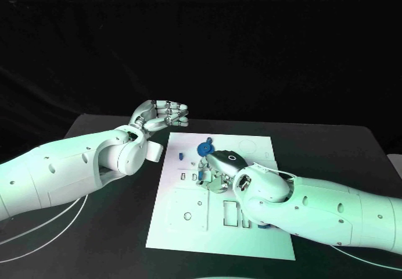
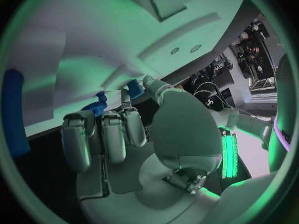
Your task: Assemble the parts on the task board
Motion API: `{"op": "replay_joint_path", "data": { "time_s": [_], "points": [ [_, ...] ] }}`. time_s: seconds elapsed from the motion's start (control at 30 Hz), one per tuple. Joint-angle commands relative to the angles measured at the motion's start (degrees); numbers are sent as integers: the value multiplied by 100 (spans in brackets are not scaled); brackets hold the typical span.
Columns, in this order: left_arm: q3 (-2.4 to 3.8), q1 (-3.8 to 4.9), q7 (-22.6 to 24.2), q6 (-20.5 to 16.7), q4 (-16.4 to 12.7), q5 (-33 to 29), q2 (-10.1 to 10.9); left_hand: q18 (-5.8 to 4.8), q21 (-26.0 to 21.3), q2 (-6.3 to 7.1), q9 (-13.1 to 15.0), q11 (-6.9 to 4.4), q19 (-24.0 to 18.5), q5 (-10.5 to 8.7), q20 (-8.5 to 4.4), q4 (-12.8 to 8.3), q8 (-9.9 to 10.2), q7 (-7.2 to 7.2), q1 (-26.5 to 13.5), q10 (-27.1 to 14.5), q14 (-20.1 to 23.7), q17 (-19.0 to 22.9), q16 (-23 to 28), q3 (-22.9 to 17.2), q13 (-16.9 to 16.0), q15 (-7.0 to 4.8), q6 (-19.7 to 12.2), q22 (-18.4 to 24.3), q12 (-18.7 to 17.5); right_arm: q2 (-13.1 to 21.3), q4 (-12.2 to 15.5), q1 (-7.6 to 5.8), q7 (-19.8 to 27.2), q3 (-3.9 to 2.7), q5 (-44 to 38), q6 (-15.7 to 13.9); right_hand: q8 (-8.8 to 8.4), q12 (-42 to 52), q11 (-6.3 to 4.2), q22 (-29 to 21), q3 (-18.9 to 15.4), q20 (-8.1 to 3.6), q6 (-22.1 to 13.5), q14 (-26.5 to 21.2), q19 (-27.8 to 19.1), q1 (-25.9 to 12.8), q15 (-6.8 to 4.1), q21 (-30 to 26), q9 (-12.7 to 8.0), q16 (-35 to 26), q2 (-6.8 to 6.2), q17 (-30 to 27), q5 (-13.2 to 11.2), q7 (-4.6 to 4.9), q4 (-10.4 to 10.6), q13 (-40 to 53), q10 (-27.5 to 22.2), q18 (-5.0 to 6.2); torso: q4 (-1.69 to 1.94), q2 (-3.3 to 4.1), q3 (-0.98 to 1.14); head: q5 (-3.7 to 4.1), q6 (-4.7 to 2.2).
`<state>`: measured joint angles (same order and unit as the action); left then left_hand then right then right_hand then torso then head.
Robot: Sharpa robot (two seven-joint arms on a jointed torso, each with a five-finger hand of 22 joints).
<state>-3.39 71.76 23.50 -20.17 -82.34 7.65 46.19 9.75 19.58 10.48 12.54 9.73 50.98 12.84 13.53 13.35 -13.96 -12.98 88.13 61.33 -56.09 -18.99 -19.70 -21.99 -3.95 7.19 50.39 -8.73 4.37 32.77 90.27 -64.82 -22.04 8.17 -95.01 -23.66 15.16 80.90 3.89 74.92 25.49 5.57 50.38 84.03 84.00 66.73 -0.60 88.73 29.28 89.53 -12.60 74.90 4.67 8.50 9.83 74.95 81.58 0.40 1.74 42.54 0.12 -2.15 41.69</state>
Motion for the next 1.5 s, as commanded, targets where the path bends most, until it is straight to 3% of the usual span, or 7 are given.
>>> {"op": "replay_joint_path", "data": {
  "time_s": [0.03, 0.6, 0.83, 1.03, 1.2, 1.33, 1.5],
  "points": [
    [4, 11, 27, 71, -17, -19, -4, 56, 25, -4, 6, -3, -43, -26, -7, -2, 14, 6, -2, 45, 36, -6, 26, -26, -4, -9, 7, -7, -27, 0, 7, 5, 23, 2, -105, -92, -55, -55, 17, 1398, -160, 40, -102, 543, 495, 50, 57, -31, -20, -37, -44, 1284, 11, 22, 69, 547, -69, 5, 3, -2, 1, 3, -2],
    [3, 11, -223, 112, -2, 219, 27, 56, 40, 35, 7, 6, -54, -33, -4, -4, 36, 1, -46, 20, 41, -19, 33, -30, 2, -3, -28, -13, -50, 374, 402, -19, 331, -35, -139, -1024, -188, -169, 110, 1353, -1350, 118, -369, 528, 453, 705, 122, -111, -91, -64, 71, 1225, 177, 119, 643, 415, -231, 25, -3, -18, -3, 14, -39],
    [4, 10, -1236, 602, -43, 1179, 144, 90, 237, 88, 58, -106, 269, -42, -80, 308, 61, 90, -792, 334, -352, -216, -185, 313, -100, -128, -89, -77, 124, 1079, 765, -346, 2234, -88, 1531, -1243, -72, -173, 82, 1213, -1229, 118, -195, 520, 318, 1442, 119, -341, -118, -78, 472, 1200, 469, 92, 516, 399, -260, 87, -33, -52, -25, 60, -12],
    [5, 18, -2180, 1322, -119, 2131, 257, 84, 1201, -272, 188, -440, 1467, -58, -627, 311, -85, 298, -1058, 1072, -1959, -1077, -1472, 199, -348, -589, 156, -531, 533, 1695, 902, -695, 3047, -97, 3514, -1041, -5, -193, 65, 1197, -1104, 88, -105, 517, 303, 1440, 100, -372, -138, -83, 458, 1191, 687, 79, 549, 375, -283, 93, -82, -120, -21, 25, -4],
    [6, 126, -3098, 2017, -178, 2925, 251, 81, 1840, -480, 306, -572, 1832, -35, -818, 305, -240, 411, -1216, 1382, -2653, -3047, -3582, 133, -791, -749, 251, -897, 1118, 2010, 897, -884, 3176, -99, 4305, -951, 36, -194, 55, 1189, -1094, 81, -63, 514, 295, 1399, 92, -387, -134, -89, 436, 1178, 702, 64, 573, 370, -284, 97, -106, -180, -6, -20, 28],
    [4, 272, -3920, 2507, -201, 3716, 133, -145, 3610, -356, 736, -779, 2304, -39, -997, 316, -851, 616, -1727, 1208, -3077, -5666, -5959, 383, -2190, -912, 354, -2771, 2827, 2156, 812, -962, 3179, -98, 4856, -918, 75, -243, 37, 1158, -1061, 69, -36, 509, 266, 1385, 77, -440, -136, -98, 417, 1160, 789, 46, 583, 318, -332, 110, -112, -253, 11, -67, 62],
    [1, 377, -4671, 2911, -177, 4506, -107, -265, 4667, -414, 1350, -869, 2316, -59, -1038, 332, -1574, 744, -2273, 1065, -3145, -6165, -6375, 723, -4514, -978, 194, -4014, 5175, 2238, 718, -995, 3113, -97, 5063, -937, 79, -258, 37, 1148, -1061, 66, -44, 507, 257, 1366, 75, -457, -140, -102, 397, 1150, 812, 48, 592, 303, -347, 114, -115, -296, 38, -100, 100]
  ]
}}
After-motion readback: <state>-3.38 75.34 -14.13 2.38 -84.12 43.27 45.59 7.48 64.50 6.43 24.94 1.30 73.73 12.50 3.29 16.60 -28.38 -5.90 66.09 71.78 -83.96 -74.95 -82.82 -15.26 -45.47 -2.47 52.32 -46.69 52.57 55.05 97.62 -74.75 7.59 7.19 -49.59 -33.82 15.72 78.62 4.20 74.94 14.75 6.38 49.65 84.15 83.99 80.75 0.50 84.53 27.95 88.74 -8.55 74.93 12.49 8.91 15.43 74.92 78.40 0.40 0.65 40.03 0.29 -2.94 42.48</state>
